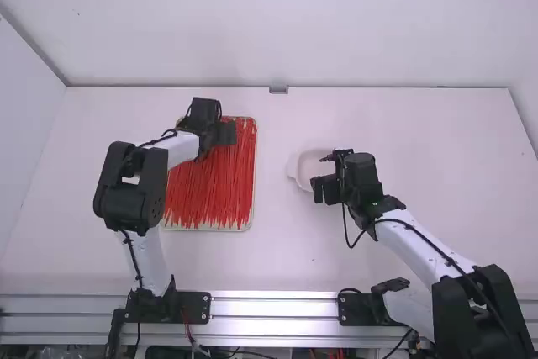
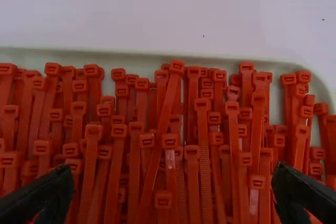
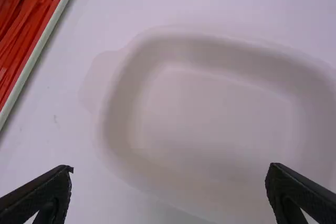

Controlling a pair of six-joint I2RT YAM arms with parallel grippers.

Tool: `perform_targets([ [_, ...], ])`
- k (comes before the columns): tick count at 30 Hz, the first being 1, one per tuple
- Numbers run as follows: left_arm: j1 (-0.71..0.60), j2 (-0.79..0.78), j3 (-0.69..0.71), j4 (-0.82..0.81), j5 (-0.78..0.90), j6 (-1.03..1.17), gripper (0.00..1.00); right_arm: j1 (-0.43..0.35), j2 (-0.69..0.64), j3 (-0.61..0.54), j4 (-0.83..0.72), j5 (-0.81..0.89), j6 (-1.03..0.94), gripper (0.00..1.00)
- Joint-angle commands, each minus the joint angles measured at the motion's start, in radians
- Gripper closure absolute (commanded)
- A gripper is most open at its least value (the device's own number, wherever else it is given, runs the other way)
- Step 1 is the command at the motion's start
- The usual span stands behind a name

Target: Fasten the cable tie

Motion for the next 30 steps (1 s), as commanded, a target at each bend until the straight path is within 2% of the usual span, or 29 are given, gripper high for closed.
perform_targets([
  [1, 0.001, 0.014, 0.011, -0.001, 0.010, -0.003, 0.01, 0.001, 0.006, 0.030, 0.000, 0.002, 0.004, 0.02],
  [30, -0.013, 0.014, 0.031, -0.095, 0.010, -0.032, 0.01, 0.001, 0.006, 0.030, 0.001, -0.005, 0.005, 0.02],
])
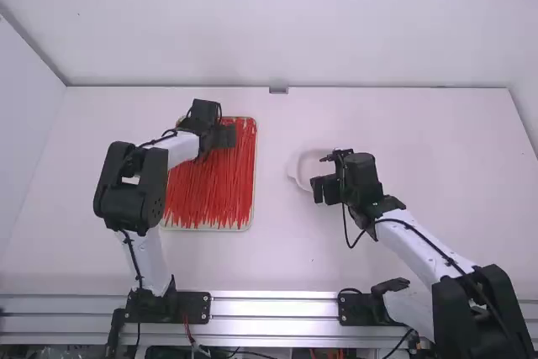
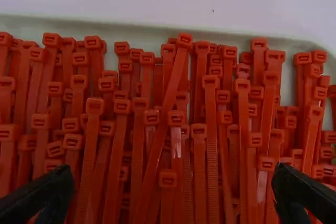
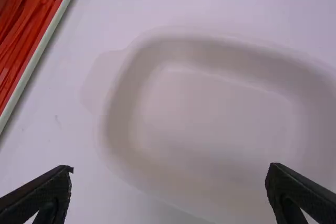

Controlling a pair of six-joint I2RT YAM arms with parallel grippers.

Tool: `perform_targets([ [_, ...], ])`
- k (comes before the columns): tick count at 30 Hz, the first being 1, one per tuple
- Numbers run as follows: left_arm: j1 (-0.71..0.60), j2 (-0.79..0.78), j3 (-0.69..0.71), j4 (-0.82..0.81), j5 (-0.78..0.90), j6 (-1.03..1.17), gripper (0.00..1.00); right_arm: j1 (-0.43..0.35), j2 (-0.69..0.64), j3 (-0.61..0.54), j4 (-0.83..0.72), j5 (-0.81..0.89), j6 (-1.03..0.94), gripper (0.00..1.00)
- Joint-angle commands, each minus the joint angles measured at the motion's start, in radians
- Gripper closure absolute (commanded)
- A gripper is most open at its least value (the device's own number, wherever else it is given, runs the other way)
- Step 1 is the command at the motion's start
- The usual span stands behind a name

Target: Fasten the cable tie

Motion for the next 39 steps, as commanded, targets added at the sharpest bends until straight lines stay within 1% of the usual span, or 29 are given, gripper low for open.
perform_targets([
  [1, -0.011, 0.014, 0.040, -0.034, 0.010, -0.005, 0.01, 0.001, 0.006, 0.030, 0.000, -0.002, 0.004, 0.02],
  [4, -0.010, 0.014, 0.084, -0.094, 0.010, 0.002, 0.01, 0.001, 0.006, 0.030, 0.004, -0.002, 0.003, 0.02],
  [10, -0.013, 0.014, 0.107, -0.108, 0.010, 0.002, 0.01, 0.001, 0.006, 0.030, 0.003, -0.002, 0.004, 0.02],
  [28, -0.015, 0.014, -0.010, 0.065, 0.009, -0.005, 0.01, 0.001, 0.006, 0.030, 0.000, -0.002, 0.004, 0.02],
  [39, -0.010, 0.014, -0.014, 0.069, 0.008, 0.001, 0.01, 0.001, 0.006, 0.030, -0.001, -0.021, 0.003, 0.02],
])
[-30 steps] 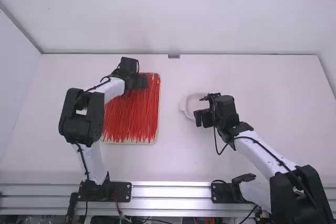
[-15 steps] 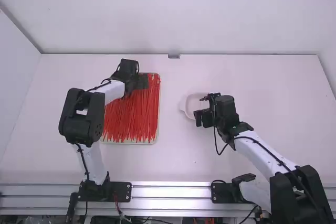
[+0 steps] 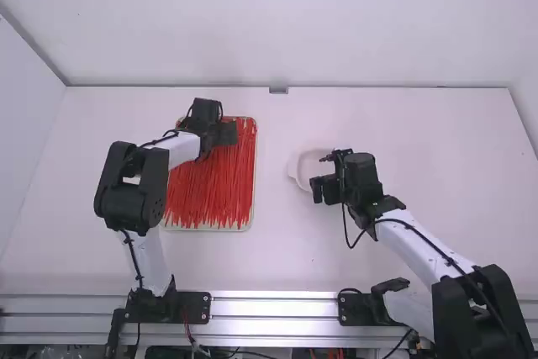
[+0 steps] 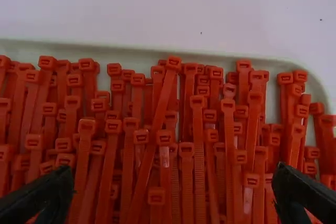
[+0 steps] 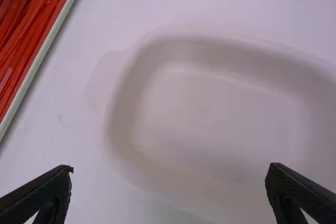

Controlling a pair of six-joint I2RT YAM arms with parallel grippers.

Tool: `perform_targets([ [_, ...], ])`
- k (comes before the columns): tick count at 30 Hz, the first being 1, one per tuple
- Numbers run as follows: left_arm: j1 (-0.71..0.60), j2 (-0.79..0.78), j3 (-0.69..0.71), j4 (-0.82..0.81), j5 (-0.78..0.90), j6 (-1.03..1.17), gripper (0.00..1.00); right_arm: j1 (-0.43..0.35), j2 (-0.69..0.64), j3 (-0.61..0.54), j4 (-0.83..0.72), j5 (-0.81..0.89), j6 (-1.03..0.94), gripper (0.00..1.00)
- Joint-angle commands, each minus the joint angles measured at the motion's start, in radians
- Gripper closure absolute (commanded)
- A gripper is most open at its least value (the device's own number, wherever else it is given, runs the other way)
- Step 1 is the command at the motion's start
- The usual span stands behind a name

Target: Fasten the cable tie

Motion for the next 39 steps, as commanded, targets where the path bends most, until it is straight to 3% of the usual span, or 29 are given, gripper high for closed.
perform_targets([
  [1, -0.004, 0.014, -0.010, -0.007, 0.010, 0.003, 0.01, 0.001, 0.006, 0.030, -0.002, -0.009, 0.004, 0.02],
  [7, -0.008, 0.014, 0.003, -0.046, 0.010, 0.004, 0.01, 0.001, 0.006, 0.030, -0.002, -0.009, 0.004, 0.01],
  [20, -0.011, 0.013, 0.167, -0.309, 0.011, 0.034, 0.01, 0.001, 0.006, 0.030, -0.001, -0.009, 0.004, 0.02],
  [39, -0.011, 0.099, 0.185, -0.269, 0.007, 0.023, 0.01, 0.001, 0.006, 0.030, -0.002, -0.009, 0.004, 0.02],
])
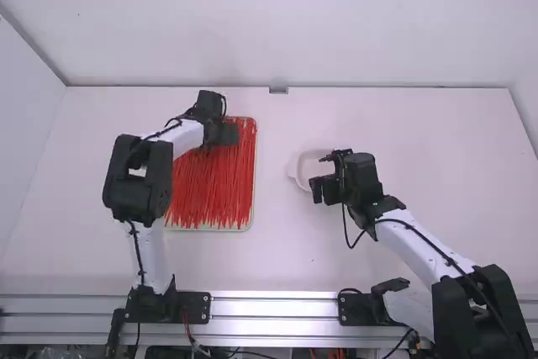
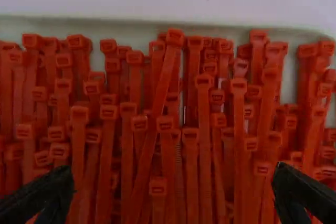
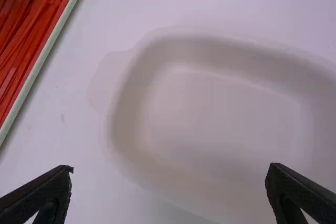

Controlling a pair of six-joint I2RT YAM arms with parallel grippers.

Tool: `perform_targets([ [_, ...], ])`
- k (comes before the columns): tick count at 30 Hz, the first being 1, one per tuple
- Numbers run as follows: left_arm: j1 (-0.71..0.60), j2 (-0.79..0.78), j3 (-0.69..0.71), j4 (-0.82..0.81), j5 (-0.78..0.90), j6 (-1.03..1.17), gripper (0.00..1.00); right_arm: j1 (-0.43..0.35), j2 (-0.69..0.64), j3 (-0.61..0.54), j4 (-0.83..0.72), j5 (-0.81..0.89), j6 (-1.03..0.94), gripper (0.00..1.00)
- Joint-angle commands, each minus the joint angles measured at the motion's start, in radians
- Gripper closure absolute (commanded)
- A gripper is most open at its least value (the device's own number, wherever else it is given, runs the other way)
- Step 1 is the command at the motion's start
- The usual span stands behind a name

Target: Fasten the cable tie

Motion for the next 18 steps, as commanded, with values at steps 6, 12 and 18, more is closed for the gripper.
perform_targets([
  [6, -0.008, 0.009, 0.015, 0.020, 0.010, -0.002, 0.01, 0.001, 0.006, 0.030, -0.001, -0.002, 0.002, 0.02],
  [12, -0.008, 0.009, 0.017, 0.019, 0.010, -0.003, 0.01, 0.001, 0.006, 0.030, -0.001, -0.002, 0.001, 0.02],
  [18, -0.008, 0.009, 0.026, 0.012, 0.011, -0.003, 0.01, 0.001, 0.006, 0.030, 0.003, -0.001, 0.001, 0.02],
])
